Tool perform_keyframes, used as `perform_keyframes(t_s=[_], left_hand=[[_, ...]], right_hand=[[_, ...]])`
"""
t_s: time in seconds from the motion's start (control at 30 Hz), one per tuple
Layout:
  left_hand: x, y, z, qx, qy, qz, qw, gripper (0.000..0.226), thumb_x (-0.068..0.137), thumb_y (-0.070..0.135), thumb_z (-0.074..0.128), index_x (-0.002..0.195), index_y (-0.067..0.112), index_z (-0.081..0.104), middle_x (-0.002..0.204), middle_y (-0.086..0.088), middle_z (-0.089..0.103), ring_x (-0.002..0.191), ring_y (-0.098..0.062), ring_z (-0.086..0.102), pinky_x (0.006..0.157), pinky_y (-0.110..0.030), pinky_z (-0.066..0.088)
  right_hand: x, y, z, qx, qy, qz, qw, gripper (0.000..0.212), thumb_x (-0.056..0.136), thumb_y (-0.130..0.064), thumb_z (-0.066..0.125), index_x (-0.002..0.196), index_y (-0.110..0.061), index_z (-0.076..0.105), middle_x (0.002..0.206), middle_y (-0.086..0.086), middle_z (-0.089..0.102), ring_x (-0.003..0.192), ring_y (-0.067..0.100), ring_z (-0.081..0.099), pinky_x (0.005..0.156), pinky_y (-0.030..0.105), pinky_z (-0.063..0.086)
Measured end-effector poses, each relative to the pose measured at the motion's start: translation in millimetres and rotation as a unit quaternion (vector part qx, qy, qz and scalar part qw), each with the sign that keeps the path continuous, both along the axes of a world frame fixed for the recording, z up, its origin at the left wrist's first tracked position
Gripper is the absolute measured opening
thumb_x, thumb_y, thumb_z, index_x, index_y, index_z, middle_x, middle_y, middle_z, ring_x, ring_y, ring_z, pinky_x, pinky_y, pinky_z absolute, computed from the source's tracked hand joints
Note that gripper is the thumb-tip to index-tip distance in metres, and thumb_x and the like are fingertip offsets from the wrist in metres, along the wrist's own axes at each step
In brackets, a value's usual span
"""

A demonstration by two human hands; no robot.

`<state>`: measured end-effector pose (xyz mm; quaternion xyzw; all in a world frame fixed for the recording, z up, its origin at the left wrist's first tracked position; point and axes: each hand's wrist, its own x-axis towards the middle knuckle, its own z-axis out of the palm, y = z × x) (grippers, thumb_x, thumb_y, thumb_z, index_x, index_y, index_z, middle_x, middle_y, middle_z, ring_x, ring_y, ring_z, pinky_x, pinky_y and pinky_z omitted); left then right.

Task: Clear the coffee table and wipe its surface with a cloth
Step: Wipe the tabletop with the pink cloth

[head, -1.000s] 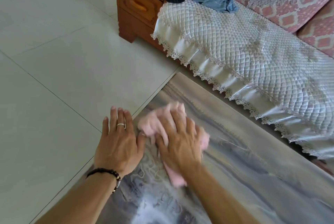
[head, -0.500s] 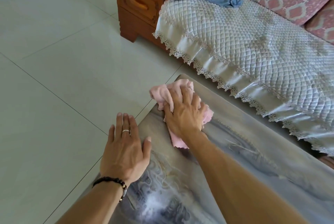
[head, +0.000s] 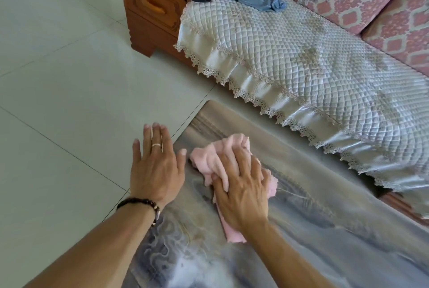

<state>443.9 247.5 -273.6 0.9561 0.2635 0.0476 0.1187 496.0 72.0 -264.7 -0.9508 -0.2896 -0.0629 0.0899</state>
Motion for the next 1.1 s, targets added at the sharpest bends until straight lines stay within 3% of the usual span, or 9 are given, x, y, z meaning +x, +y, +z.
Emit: perform_keyframes(t_s=[0.13, 0.27, 0.43, 0.6, 0.7, 0.83, 0.9, 1.0, 1.1], left_hand=[[12, -2, -9, -0.017, 0.046, 0.002, 0.999, 0.067, 0.097, 0.04, 0.019, 0.146, -0.004, 0.022, 0.152, -0.021, 0.028, 0.145, -0.033, 0.016, 0.114, -0.052, 0.023], [13, -1, -13, -0.023, 0.043, 0.001, 0.999, 0.071, 0.094, 0.044, 0.015, 0.144, -0.003, 0.029, 0.149, -0.02, 0.035, 0.143, -0.031, 0.023, 0.112, -0.051, 0.028], [14, 2, -8, -0.043, 0.06, -0.005, 0.997, 0.071, 0.093, 0.043, 0.017, 0.139, -0.006, 0.038, 0.142, -0.022, 0.044, 0.138, -0.034, 0.034, 0.107, -0.055, 0.035], [18, 2, -9, -0.032, 0.052, -0.007, 0.998, 0.073, 0.093, 0.046, 0.013, 0.144, -0.003, 0.032, 0.148, -0.02, 0.037, 0.142, -0.031, 0.026, 0.112, -0.052, 0.027], [15, 3, -8, -0.035, 0.055, -0.015, 0.998, 0.072, 0.093, 0.045, 0.011, 0.147, 0.0, 0.027, 0.152, -0.016, 0.031, 0.145, -0.029, 0.02, 0.114, -0.052, 0.024], [15, 4, -4, -0.026, 0.047, -0.055, 0.997, 0.066, 0.095, 0.042, 0.015, 0.148, 0.005, 0.024, 0.155, -0.011, 0.028, 0.145, -0.028, 0.019, 0.112, -0.055, 0.025], [15, 5, -3, -0.024, 0.039, -0.08, 0.996, 0.064, 0.096, 0.041, 0.016, 0.149, 0.007, 0.023, 0.155, -0.007, 0.026, 0.145, -0.027, 0.017, 0.112, -0.056, 0.025], [11, 5, -4, -0.03, 0.032, -0.115, 0.992, 0.063, 0.096, 0.041, 0.013, 0.15, 0.011, 0.02, 0.157, -0.001, 0.024, 0.146, -0.025, 0.013, 0.113, -0.054, 0.023], [8, 3, -3, -0.043, 0.027, -0.147, 0.988, 0.062, 0.095, 0.041, 0.015, 0.149, 0.011, 0.024, 0.155, -0.001, 0.028, 0.146, -0.023, 0.014, 0.112, -0.054, 0.026]], right_hand=[[37, 27, 2, -0.02, 0.011, 0.0, 1.0, 0.038, 0.089, -0.058, 0.039, 0.124, -0.044, 0.047, 0.141, 0.0, 0.04, 0.115, 0.033, 0.044, 0.087, 0.049, 0.034], [83, 79, 1, -0.044, 0.054, -0.007, 0.998, 0.044, 0.092, -0.059, 0.03, 0.133, -0.045, 0.037, 0.15, 0.0, 0.027, 0.127, 0.035, 0.032, 0.096, 0.054, 0.03], [48, 30, 4, -0.015, 0.025, 0.044, 0.999, 0.047, 0.09, -0.057, 0.034, 0.134, -0.04, 0.043, 0.147, 0.002, 0.039, 0.121, 0.038, 0.045, 0.092, 0.053, 0.038], [127, 99, 9, -0.039, 0.086, -0.043, 0.995, 0.045, 0.095, -0.054, 0.037, 0.139, -0.041, 0.033, 0.154, 0.006, 0.027, 0.13, 0.035, 0.033, 0.104, 0.052, 0.026], [90, 67, 5, -0.025, 0.025, -0.011, 0.999, 0.047, 0.092, -0.056, 0.038, 0.138, -0.042, 0.037, 0.15, 0.001, 0.033, 0.129, 0.033, 0.036, 0.1, 0.053, 0.03], [74, 6, -1, -0.048, 0.055, 0.017, 0.997, 0.055, 0.091, -0.058, 0.031, 0.142, -0.039, 0.038, 0.155, 0.005, 0.033, 0.127, 0.037, 0.043, 0.098, 0.054, 0.037], [111, 24, 3, -0.035, 0.073, -0.073, 0.994, 0.063, 0.091, -0.059, 0.026, 0.149, -0.036, 0.027, 0.159, 0.008, 0.024, 0.133, 0.037, 0.036, 0.105, 0.054, 0.032], [120, 73, 4, -0.011, 0.113, -0.181, 0.977, 0.048, 0.095, -0.054, 0.032, 0.141, -0.04, 0.03, 0.153, 0.007, 0.026, 0.137, 0.037, 0.025, 0.109, 0.058, 0.019], [85, 61, 5, -0.021, 0.051, -0.021, 0.998, 0.048, 0.094, -0.058, 0.031, 0.14, -0.044, 0.033, 0.152, 0.001, 0.029, 0.134, 0.035, 0.029, 0.103, 0.055, 0.024]])
